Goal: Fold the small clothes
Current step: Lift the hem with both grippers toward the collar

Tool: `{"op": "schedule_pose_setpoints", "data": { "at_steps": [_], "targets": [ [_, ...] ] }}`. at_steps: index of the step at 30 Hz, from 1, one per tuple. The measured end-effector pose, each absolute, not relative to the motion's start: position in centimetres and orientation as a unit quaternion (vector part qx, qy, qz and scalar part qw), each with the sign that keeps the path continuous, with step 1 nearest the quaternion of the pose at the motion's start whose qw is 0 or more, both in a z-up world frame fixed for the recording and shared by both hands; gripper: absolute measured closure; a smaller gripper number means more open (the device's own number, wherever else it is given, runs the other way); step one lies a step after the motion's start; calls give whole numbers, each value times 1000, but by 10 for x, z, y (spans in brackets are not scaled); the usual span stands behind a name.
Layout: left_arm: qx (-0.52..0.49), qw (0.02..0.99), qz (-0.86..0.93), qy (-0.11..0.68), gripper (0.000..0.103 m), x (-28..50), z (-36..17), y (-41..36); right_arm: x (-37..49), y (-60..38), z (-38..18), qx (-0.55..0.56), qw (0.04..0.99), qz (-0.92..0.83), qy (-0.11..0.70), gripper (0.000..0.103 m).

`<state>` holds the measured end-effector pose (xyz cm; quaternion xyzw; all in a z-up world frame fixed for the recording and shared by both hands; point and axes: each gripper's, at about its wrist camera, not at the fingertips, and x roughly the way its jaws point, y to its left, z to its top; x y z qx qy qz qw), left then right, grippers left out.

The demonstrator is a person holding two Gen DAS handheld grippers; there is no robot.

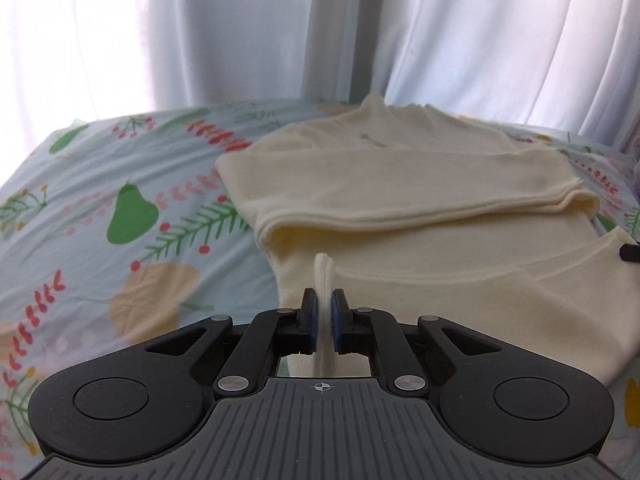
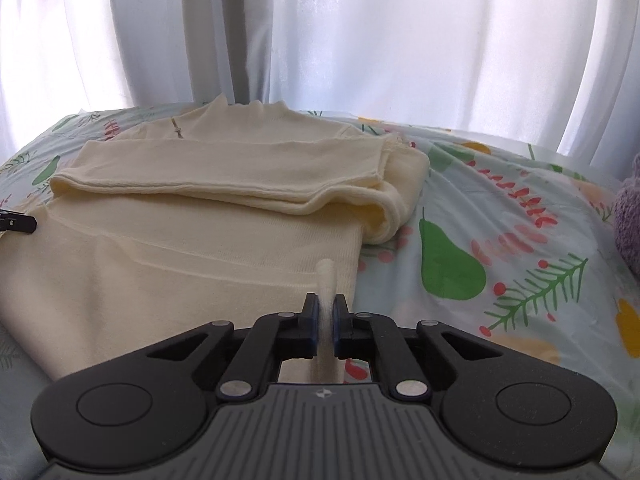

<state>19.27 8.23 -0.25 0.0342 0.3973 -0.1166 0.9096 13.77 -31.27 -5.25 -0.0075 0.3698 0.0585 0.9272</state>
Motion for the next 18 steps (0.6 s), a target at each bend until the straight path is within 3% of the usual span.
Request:
{"op": "schedule_pose_setpoints", "data": {
  "at_steps": [7,16,18],
  "targets": [
    [10,946,-103,308,94,241,55,84,176,-319,-6,-14,957,35,287,97],
    [-1,929,-70,362,92,320,-6,65,267,-319,-47,10,941,32,337,96],
    [20,925,-83,371,81,316,-13,61,270,-317,-54,-3,936,38,350,93]
  ]
}}
